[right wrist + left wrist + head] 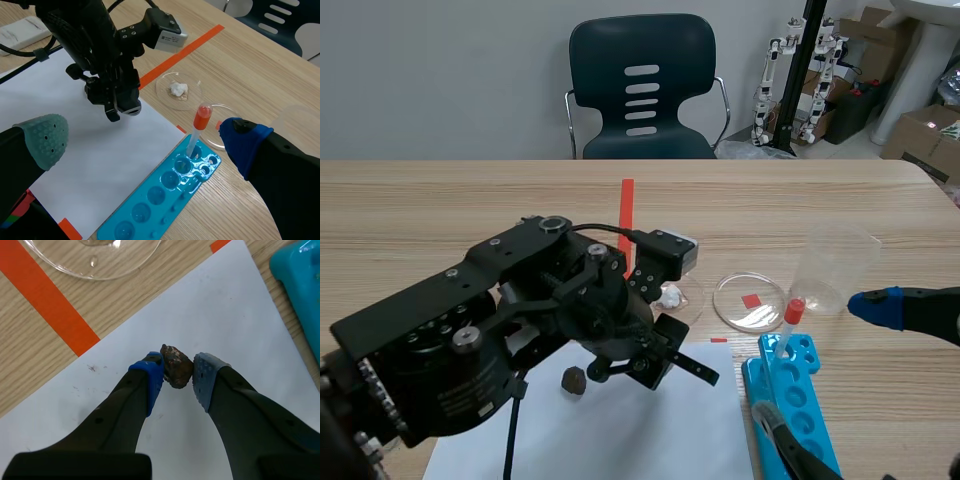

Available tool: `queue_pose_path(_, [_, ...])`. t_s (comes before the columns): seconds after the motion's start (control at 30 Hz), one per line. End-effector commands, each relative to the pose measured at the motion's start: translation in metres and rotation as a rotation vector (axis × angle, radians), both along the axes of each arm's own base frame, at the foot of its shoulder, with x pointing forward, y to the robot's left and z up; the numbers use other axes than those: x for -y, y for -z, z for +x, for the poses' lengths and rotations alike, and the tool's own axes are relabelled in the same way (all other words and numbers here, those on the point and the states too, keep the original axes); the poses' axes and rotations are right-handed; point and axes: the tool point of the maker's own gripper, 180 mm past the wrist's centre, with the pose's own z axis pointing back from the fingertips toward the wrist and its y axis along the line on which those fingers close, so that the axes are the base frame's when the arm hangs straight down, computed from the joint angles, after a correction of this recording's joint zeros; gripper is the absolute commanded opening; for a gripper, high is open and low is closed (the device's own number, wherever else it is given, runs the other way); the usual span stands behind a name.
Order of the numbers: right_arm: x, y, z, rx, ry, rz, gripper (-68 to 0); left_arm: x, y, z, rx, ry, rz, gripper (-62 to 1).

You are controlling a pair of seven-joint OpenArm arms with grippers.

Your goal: Put the right mineral back

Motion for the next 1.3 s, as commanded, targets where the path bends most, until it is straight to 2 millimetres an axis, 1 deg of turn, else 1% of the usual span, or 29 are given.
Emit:
queue_pose_path(0.0, [0.0,-0.006,0.004,0.022,0.005,0.011,-3.7,0.009,-0.009,0.006,0.01,0.0,-0.019,-58.2])
queue_pose_path(0.1, [0.0,-0.006,0.004,0.022,0.005,0.011,-3.7,0.007,-0.002,0.005,-0.022,-0.022,0.004,-58.2])
queue_pose_path(0.2, [0.0,-0.006,0.004,0.022,0.005,0.011,-3.7,0.011,0.001,0.004,-0.04,-0.023,0.009,-58.2])
queue_pose_path(0.43, [0.0,-0.006,0.004,0.022,0.005,0.011,-3.7,0.02,0.004,0.0,-0.062,-0.022,0.001,-58.2])
queue_pose_path(0.8, [0.0,-0.006,0.004,0.022,0.005,0.011,-3.7,0.022,0.007,-0.001,-0.075,-0.043,0.003,-57.7])
queue_pose_path(0.87, [0.0,-0.006,0.004,0.022,0.005,0.011,-3.7,0.022,0.007,-0.001,-0.075,-0.043,0.003,-54.0])
queue_pose_path(1.03, [0.0,-0.006,0.004,0.022,0.005,0.011,-3.7,0.022,0.006,0.0,-0.069,-0.049,0.0,-38.4])
queue_pose_path(1.2, [0.0,-0.006,0.004,0.022,0.005,0.011,-3.7,0.02,0.007,0.001,-0.069,-0.072,0.004,-26.2])
queue_pose_path(1.27, [0.0,-0.006,0.004,0.022,0.005,0.011,-3.7,0.021,0.006,0.002,-0.063,-0.072,0.001,-20.0])
